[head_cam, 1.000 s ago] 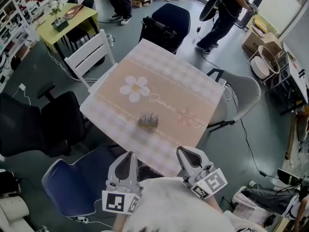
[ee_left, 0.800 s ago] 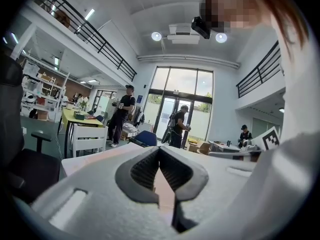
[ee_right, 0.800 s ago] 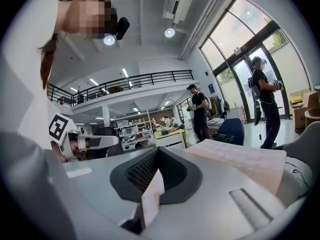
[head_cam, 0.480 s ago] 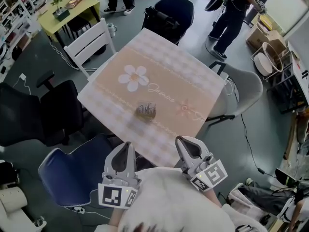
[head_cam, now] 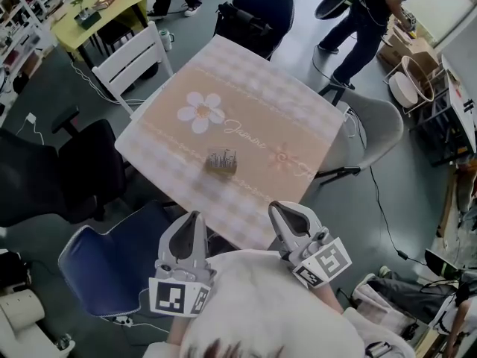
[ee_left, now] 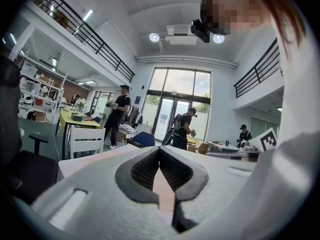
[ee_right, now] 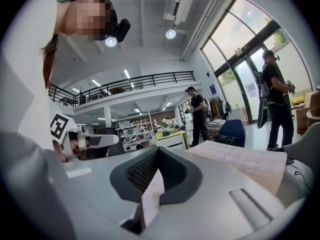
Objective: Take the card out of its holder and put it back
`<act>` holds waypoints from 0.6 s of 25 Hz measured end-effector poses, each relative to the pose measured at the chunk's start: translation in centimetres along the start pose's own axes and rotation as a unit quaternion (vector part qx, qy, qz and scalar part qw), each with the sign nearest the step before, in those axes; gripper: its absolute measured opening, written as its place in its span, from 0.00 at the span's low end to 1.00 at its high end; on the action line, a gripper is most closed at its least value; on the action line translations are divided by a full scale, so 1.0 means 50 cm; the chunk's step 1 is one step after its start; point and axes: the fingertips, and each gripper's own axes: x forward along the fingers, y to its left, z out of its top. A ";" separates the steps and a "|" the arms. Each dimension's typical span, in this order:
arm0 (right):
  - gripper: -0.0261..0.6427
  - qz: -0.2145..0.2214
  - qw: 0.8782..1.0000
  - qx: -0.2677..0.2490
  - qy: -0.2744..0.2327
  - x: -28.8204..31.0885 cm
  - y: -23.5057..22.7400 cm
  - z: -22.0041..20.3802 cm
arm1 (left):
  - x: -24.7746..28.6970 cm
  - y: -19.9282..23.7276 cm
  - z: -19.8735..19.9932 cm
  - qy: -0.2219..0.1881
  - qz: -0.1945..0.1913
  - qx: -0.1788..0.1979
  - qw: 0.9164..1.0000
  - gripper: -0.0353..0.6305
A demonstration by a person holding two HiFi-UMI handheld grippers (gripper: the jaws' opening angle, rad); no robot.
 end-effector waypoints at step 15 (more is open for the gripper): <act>0.21 0.071 0.995 -0.053 0.045 0.123 -0.112 -0.048 | 0.014 0.026 -0.007 0.005 0.024 -0.018 1.000 0.05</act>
